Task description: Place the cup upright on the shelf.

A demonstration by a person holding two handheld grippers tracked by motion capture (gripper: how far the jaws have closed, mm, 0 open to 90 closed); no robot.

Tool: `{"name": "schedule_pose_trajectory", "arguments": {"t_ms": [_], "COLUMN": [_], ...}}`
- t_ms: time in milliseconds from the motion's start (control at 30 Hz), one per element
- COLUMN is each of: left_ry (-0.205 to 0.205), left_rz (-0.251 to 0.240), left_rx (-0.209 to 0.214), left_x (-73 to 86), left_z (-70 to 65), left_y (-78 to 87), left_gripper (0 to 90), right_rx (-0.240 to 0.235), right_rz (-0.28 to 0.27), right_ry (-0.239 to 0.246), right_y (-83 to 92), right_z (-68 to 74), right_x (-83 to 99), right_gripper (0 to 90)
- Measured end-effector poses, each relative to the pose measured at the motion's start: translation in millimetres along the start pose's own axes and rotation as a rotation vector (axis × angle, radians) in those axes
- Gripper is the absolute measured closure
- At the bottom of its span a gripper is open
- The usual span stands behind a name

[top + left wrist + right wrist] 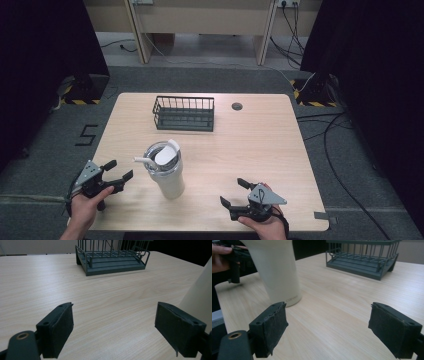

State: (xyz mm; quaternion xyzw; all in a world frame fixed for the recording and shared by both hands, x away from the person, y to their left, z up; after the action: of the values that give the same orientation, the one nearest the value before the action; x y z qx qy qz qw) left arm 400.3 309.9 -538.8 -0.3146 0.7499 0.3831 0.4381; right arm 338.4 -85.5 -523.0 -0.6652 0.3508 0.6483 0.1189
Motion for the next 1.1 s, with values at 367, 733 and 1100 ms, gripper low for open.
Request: {"name": "schedule_pose_trajectory", "arguments": {"t_ms": [367, 733, 1100], "left_ry": [-0.001, -0.002, -0.005], "left_rz": [0.004, 0.005, 0.005], "left_rx": [0.01, 0.012, 0.02], "left_x": [0.9, 1.0, 0.9], "left_z": [-2.3, -2.7, -4.4], "left_y": [-0.1, -0.1, -0.7], "left_gripper": [14.7, 14.7, 14.7], "right_rx": [-0.053, -0.096, -0.144], "right_rz": [-0.023, -0.031, -0.036], "right_ry": [0.027, 0.061, 0.083], "right_y": [-17.1, -40.2, -63.7], "right_z": [13.1, 21.8, 33.2], "right_x": [-16.6, -28.4, -39.2], "right_gripper": [14.9, 14.9, 14.9]}}
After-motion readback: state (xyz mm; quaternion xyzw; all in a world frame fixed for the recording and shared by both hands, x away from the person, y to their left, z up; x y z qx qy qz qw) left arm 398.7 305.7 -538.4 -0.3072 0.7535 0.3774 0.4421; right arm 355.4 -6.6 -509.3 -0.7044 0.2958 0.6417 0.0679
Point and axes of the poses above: each handheld gripper's, and its own axes: y roughly backward along the jaws, x roughly out of its underside, z roughly to its left, the point moved 8 cm from there along -y, roughly forward along the jaws, and after that the axes turned 12 degrees about y, right-handed, at the moved point
